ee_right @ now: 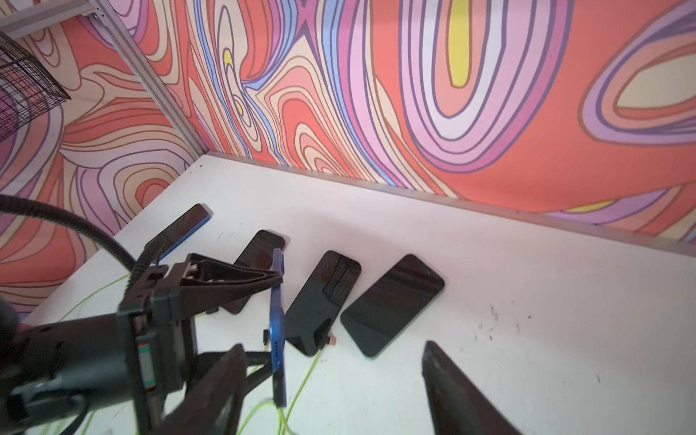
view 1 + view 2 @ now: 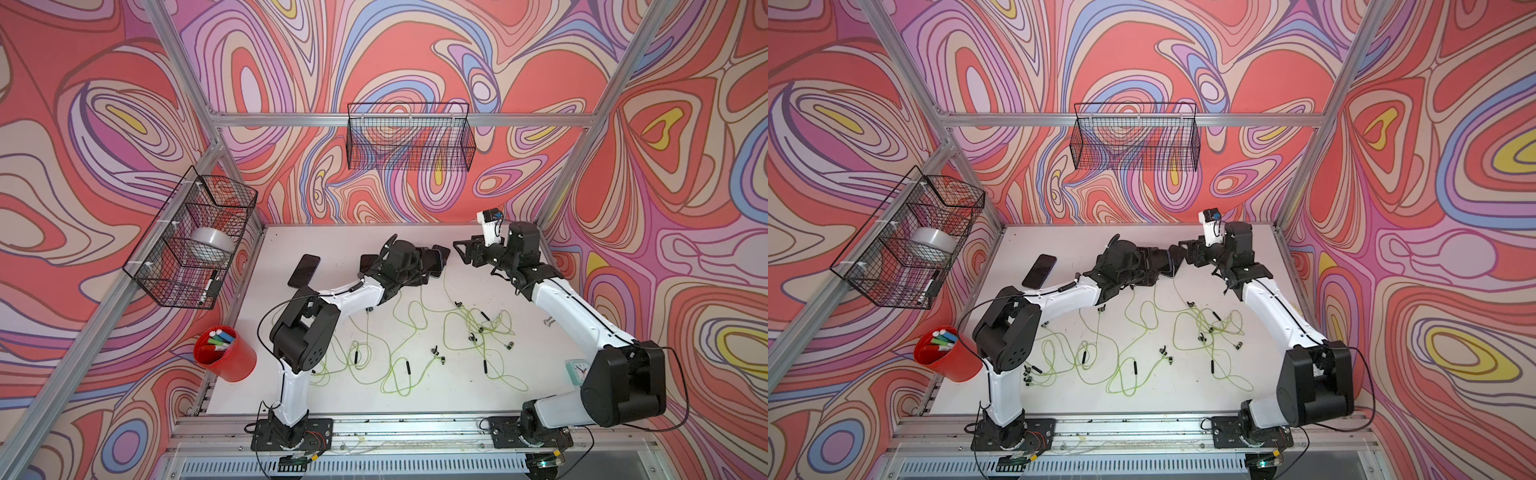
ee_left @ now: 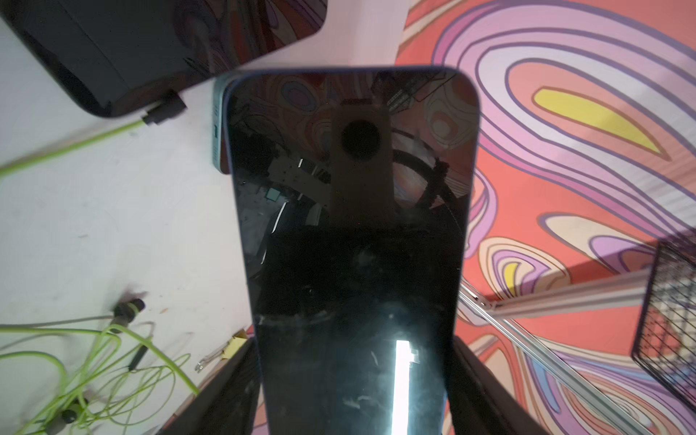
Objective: Plug wired earphones into phones
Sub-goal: Insert the wired earphone into the phone.
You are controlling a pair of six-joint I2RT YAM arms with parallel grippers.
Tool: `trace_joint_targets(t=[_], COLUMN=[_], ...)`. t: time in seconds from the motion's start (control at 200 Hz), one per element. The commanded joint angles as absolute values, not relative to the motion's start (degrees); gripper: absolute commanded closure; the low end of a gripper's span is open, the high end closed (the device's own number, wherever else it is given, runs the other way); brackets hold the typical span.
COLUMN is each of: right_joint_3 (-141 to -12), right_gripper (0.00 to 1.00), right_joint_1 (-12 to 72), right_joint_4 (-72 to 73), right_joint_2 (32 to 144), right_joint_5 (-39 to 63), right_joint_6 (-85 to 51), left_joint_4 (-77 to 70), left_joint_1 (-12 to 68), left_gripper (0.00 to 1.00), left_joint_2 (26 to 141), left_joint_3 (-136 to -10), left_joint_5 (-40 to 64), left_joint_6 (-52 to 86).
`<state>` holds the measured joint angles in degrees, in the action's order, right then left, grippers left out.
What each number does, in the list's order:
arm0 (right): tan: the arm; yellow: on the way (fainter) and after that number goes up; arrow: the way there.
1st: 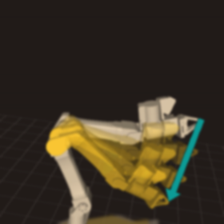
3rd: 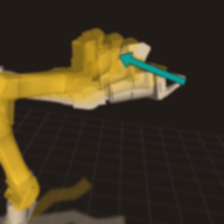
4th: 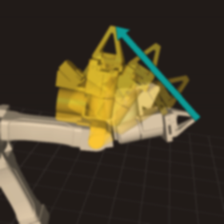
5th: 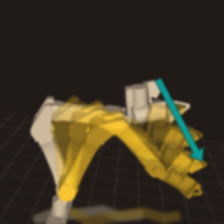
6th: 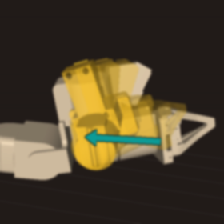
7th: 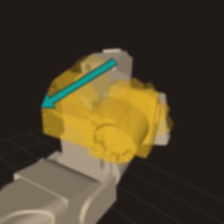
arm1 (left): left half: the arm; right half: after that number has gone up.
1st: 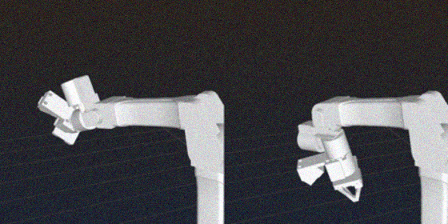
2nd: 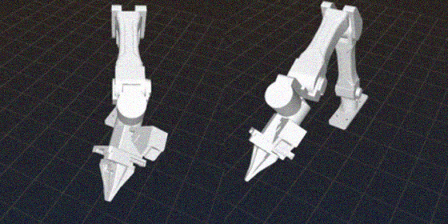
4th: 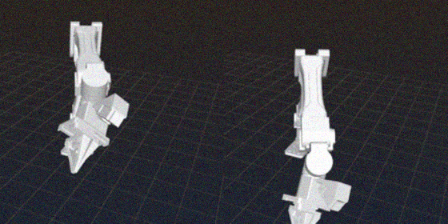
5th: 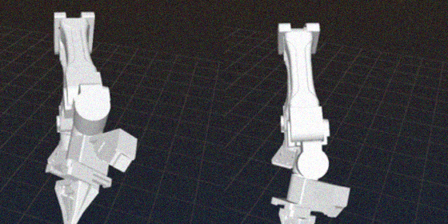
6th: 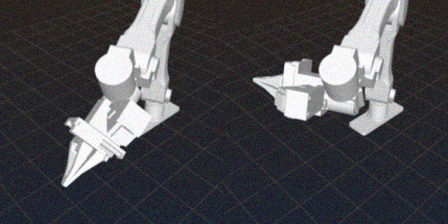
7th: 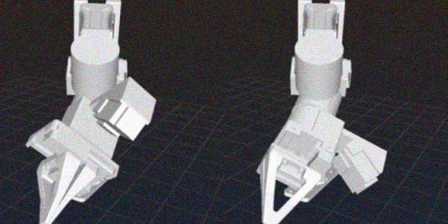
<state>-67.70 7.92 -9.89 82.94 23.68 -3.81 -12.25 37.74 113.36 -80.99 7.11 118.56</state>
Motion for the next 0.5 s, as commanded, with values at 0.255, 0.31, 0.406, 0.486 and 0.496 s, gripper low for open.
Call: trace_joint_targets(t=[0.255, 0.31, 0.406, 0.486, 0.496], right_joint_3=[-74.9, -75.1, -76.0, -76.1, -76.0], right_gripper=[0.47, 0.46, 0.44, 0.42, 0.42], right_joint_1=[5.4, 5.3, 5.3, 5.3, 5.3], right_joint_4=[-35.3, -34.7, -33.3, -30.7, -30.4], right_joint_2=[88.3, 89.4, 92.0, 93.3, 93.4], right_joint_5=[32.7, 33.9, 38.1, 40.2, 40.3], right_joint_6=[-8.4, -9.0, -10.2, -12.9, -13.1], left_joint_4=[13.8, 14.5, 14.8, 16.6, 16.8], left_joint_1=[37.3, 37.4, 37.3, 37.4, 37.4], left_gripper=[1.00, 1.00, 1.00, 1.00, 1.00], left_joint_2=[120.2, 120.2, 120.3, 120.7, 120.8], left_joint_3=[-101.9, -102.0, -102.2, -103.0, -103.1], left_joint_5=[15.2, 15.5, 16.2, 16.8, 16.8], left_joint_6=[93.4, 91.8, 89.0, 87.1, 86.9])
